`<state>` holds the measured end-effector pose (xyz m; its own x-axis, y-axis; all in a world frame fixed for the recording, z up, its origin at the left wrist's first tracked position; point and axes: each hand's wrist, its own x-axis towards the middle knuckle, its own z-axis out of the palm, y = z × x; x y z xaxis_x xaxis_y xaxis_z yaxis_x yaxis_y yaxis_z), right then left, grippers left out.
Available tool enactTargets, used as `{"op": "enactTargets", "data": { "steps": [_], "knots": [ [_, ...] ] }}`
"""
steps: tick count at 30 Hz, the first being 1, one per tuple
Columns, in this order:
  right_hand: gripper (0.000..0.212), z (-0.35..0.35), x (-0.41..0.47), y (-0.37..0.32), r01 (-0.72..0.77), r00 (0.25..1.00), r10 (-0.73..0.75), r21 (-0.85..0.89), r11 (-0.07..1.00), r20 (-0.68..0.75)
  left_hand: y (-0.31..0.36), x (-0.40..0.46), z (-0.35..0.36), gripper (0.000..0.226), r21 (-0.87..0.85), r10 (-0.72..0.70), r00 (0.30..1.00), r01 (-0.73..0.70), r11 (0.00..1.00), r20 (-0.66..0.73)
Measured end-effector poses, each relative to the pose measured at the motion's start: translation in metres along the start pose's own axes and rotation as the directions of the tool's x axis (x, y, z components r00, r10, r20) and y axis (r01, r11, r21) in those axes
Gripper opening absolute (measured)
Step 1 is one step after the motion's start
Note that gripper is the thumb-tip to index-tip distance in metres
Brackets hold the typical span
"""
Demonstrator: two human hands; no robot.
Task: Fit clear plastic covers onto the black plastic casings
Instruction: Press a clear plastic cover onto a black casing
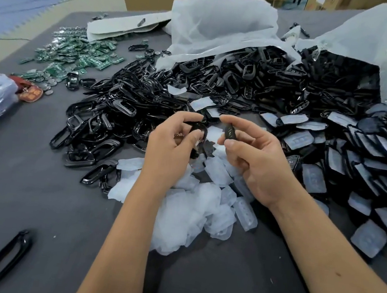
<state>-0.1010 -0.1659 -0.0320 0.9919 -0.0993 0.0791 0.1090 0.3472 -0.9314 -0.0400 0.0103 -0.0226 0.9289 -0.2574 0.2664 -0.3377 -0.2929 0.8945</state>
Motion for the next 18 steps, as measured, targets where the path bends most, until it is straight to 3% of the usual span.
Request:
{"op": "enactTargets", "data": {
  "steps": [8, 12, 15, 18],
  "knots": [
    [0.031, 0.002, 0.006, -0.002, -0.005, 0.997, 0.01, 0.067, 0.998, -0.072, -0.001, 0.016, 0.001, 0.037, -0.222, -0.021, 0.997, 0.037, 0.974, 0.075],
    [0.026, 0.004, 0.008, 0.001, 0.038, 0.992, -0.028, 0.081, 0.996, -0.126, -0.001, 0.013, 0.005, 0.015, -0.237, -0.077, 0.997, 0.075, 0.969, -0.001],
    [0.015, 0.006, 0.007, 0.004, 0.086, 0.985, -0.084, 0.006, 0.996, -0.148, -0.004, 0.012, 0.005, 0.009, -0.278, -0.09, 0.996, 0.091, 0.956, 0.017],
    [0.013, 0.007, 0.007, 0.007, 0.137, 0.976, -0.144, -0.05, 0.989, -0.166, -0.007, 0.013, 0.005, 0.018, -0.253, -0.077, 0.997, 0.081, 0.964, 0.027]
  ]
}}
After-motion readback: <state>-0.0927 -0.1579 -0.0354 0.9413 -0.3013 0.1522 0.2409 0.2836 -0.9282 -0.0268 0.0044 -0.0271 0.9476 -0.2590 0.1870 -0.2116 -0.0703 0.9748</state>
